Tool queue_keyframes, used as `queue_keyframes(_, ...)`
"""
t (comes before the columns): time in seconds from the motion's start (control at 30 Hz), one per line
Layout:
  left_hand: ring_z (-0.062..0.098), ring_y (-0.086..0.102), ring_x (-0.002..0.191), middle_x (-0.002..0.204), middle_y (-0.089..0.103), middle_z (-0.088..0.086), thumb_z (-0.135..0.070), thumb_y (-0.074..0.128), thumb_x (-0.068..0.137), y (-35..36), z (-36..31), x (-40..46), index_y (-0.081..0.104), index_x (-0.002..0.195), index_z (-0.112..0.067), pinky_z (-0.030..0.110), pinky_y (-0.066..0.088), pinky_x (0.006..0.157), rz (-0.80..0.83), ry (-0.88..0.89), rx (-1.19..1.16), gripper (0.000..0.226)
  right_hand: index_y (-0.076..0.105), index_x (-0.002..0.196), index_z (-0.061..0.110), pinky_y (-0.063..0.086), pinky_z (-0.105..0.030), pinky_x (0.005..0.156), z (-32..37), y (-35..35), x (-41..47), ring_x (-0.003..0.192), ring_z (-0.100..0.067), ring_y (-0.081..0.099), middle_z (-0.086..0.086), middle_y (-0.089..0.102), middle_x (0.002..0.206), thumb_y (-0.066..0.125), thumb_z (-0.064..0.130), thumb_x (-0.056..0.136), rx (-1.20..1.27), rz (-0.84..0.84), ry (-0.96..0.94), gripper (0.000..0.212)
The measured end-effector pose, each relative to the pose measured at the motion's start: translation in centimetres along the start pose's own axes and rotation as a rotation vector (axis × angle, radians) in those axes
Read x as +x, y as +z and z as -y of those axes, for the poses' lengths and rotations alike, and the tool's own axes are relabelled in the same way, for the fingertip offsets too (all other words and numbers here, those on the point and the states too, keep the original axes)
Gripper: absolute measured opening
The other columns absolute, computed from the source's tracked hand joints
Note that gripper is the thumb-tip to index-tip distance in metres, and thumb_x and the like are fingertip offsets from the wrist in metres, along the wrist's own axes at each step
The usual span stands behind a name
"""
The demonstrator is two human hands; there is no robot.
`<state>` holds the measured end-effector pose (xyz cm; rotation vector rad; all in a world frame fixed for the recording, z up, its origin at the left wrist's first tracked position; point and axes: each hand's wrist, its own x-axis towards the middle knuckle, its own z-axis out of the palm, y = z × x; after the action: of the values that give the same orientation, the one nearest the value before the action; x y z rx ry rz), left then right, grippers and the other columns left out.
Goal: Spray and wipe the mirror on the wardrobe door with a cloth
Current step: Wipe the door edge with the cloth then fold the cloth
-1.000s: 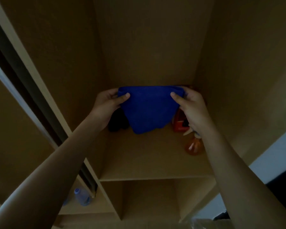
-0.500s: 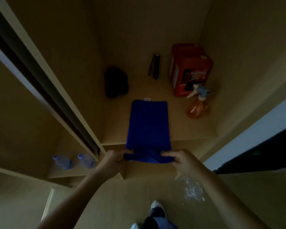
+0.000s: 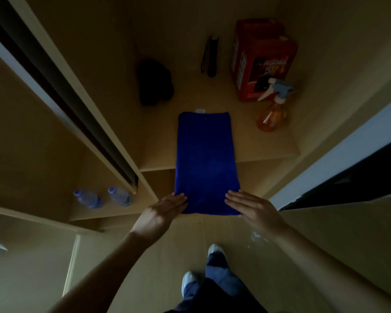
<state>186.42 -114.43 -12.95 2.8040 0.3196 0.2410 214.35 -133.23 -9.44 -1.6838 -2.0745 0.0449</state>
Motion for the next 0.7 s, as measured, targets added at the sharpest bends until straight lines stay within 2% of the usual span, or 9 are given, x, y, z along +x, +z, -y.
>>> queue_keyframes(0.07,0.023,0.057,0.122,0.134,0.058,0.012,-0.008,0.064,0.081,-1.5,-1.4,-0.1,0.051,0.131,-0.012,0.036,0.044,0.101,0.001,0.019,-0.014,0.052,0.066,0.120,0.006,0.049,-0.035,0.101,0.1,-0.2,-0.1,0.121,-0.018,0.059,-0.007,0.064,0.127,0.056,-0.006,0.085,-0.048,-0.017,-0.067,0.039)
queue_keyframes(0.13,0.025,0.061,0.118,0.129,0.062,0.015,-0.007,0.070,0.074,-2.0,-1.5,-0.5,0.054,0.127,-0.009,0.037,0.044,0.101,0.005,0.024,0.000,0.056,0.067,0.120,0.005,0.049,-0.034,0.102,0.1,-0.5,0.0,0.121,-0.018,0.058,-0.008,0.064,0.126,0.049,-0.001,0.091,-0.068,-0.029,-0.110,0.034)
queue_keyframes(0.3,0.023,0.059,0.121,0.130,0.061,0.015,-0.020,0.052,0.088,-1.7,-0.3,-0.7,0.047,0.131,-0.013,0.037,0.049,0.100,-0.065,0.058,0.008,0.044,0.066,0.121,0.007,0.055,-0.034,0.092,-0.4,-0.6,-0.2,0.118,-0.016,0.061,-0.007,0.065,0.125,0.046,0.001,0.090,-0.058,-0.031,-0.070,0.037)
queue_keyframes(0.43,0.024,0.060,0.120,0.130,0.061,0.015,-0.017,0.056,0.088,-1.9,0.0,-0.3,0.047,0.131,-0.012,0.037,0.053,0.096,-0.054,0.069,0.001,0.044,0.068,0.117,0.006,0.055,-0.033,0.091,-0.2,-0.7,0.1,0.114,-0.016,0.063,-0.006,0.067,0.122,0.045,0.000,0.087,0.004,-0.036,-0.011,0.039)
queue_keyframes(0.57,0.022,0.060,0.119,0.130,0.061,0.014,-0.024,0.043,0.098,-2.0,0.4,0.2,0.050,0.130,-0.012,0.037,0.056,0.092,-0.038,0.050,-0.045,0.035,0.068,0.119,0.009,0.055,-0.027,0.089,-0.1,-1.0,0.7,0.110,-0.013,0.065,-0.003,0.068,0.120,0.045,0.007,0.087,0.081,-0.066,0.116,0.040)
queue_keyframes(0.63,0.018,0.061,0.117,0.127,0.063,0.013,-0.026,0.039,0.102,-2.7,0.1,1.1,0.054,0.127,-0.013,0.030,0.054,0.094,-0.098,-0.022,-0.152,0.033,0.068,0.118,0.008,0.053,-0.021,0.089,-0.3,-1.1,1.5,0.103,-0.012,0.067,-0.005,0.070,0.115,0.046,0.008,0.084,0.124,-0.084,0.178,0.040)
queue_keyframes(0.7,0.012,0.062,0.112,0.121,0.066,0.008,-0.019,0.047,0.096,-3.7,-0.2,2.5,0.057,0.123,-0.016,0.019,0.052,0.092,-0.178,-0.129,-0.273,0.029,0.068,0.117,0.007,0.054,-0.017,0.080,-0.7,-1.1,2.6,0.091,-0.012,0.068,-0.007,0.071,0.109,0.046,0.008,0.082,0.213,-0.095,0.252,0.041)
